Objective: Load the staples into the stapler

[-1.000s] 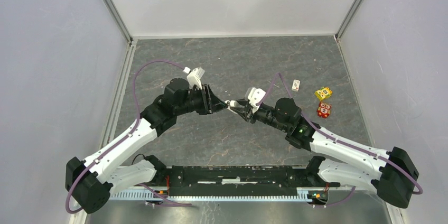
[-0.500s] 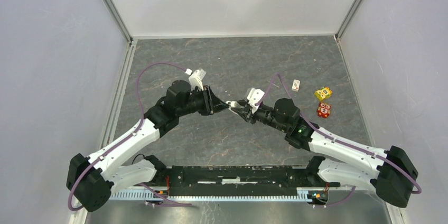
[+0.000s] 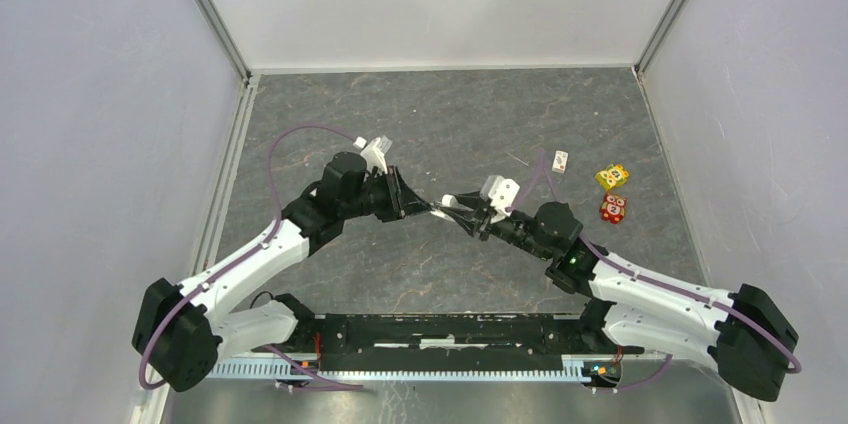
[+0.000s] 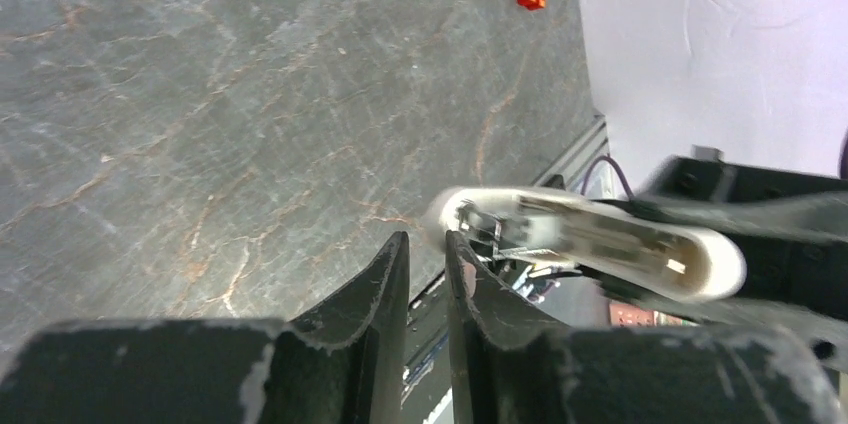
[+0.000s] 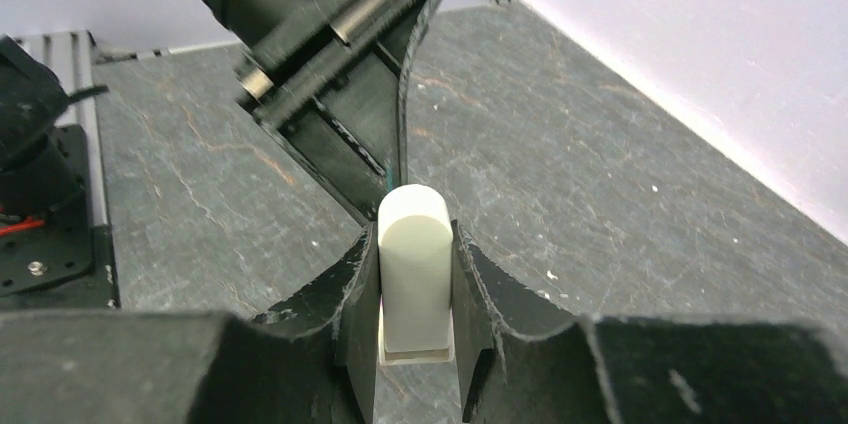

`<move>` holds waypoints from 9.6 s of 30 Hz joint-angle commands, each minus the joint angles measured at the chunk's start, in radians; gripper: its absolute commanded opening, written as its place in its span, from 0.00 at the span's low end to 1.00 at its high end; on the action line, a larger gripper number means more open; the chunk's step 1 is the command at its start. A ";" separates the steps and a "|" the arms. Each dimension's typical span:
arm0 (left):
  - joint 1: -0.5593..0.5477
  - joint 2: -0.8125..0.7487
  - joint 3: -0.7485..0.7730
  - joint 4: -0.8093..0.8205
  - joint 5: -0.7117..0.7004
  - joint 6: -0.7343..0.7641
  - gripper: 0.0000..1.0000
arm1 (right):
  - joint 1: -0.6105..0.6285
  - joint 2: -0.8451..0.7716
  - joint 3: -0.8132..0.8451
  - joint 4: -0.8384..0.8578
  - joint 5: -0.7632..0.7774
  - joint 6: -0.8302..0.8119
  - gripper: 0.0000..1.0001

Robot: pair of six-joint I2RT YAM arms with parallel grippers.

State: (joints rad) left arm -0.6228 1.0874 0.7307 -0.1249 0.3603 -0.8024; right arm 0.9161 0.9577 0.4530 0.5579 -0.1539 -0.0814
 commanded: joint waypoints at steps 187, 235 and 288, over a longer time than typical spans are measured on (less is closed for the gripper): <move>0.556 0.540 0.333 -0.409 -0.566 0.557 0.31 | 0.003 -0.478 0.046 -0.509 0.670 0.327 0.98; 0.063 -0.098 0.065 -0.019 0.505 0.684 0.02 | -0.197 0.155 0.279 -0.305 -0.659 0.292 0.53; 0.258 -0.298 -0.160 0.544 0.190 0.166 0.02 | -0.198 0.300 0.003 0.326 -0.740 0.712 0.35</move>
State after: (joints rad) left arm -0.4118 0.8165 0.5636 0.2543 0.7624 -0.5850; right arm 0.6991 1.2457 0.4927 0.8749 -0.7628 0.6109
